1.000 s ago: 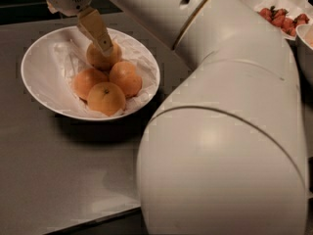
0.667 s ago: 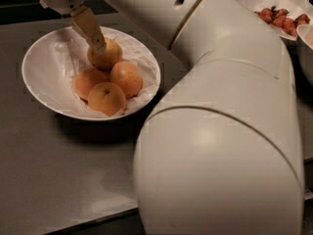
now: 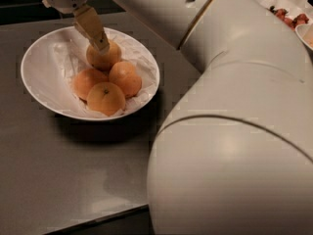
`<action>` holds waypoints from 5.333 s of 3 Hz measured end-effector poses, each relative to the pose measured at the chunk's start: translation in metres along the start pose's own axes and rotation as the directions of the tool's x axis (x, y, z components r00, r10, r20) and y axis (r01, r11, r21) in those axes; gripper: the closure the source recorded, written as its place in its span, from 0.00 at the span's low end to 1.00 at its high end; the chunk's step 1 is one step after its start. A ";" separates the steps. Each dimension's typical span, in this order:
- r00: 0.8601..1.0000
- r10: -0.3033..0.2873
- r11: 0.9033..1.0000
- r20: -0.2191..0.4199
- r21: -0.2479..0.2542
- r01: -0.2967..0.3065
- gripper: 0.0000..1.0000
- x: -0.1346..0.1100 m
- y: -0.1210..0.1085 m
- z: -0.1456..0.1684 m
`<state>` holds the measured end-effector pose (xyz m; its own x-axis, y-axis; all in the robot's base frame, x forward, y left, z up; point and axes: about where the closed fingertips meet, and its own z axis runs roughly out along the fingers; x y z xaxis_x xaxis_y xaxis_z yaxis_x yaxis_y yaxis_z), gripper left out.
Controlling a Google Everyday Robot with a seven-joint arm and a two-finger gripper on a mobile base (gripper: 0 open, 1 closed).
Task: Pick orange from white bowl
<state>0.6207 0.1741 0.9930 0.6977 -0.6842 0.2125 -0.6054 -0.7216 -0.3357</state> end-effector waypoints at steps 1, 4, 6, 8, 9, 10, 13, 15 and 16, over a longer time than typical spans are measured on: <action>1.000 -0.017 1.000 -0.011 -0.012 0.017 0.00 -0.005 0.007 -0.013; 0.995 -0.094 0.995 -0.040 -0.023 0.093 0.00 -0.010 0.044 -0.034; 0.996 -0.080 0.997 -0.049 -0.026 0.078 0.00 -0.007 0.045 -0.024; 0.996 -0.044 0.998 -0.072 -0.049 0.041 0.00 0.005 0.062 -0.003; 0.997 -0.046 0.998 -0.061 -0.045 0.043 0.04 0.010 0.074 0.007; 0.997 -0.069 0.997 -0.045 -0.040 0.067 0.04 0.013 0.079 0.013; 0.973 -0.226 0.973 0.040 -0.031 0.227 0.03 0.017 0.080 0.021; 0.973 -0.227 0.973 -0.028 -0.036 0.226 0.00 0.023 0.073 0.027; 0.972 -0.233 0.972 -0.025 -0.021 0.232 0.00 0.029 0.071 0.036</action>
Offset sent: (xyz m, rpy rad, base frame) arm -0.0501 -0.0226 0.0180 -0.1733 0.0698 0.1073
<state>0.6124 0.1069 0.9420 0.8096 -0.4997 0.3078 -0.4344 -0.8629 -0.2582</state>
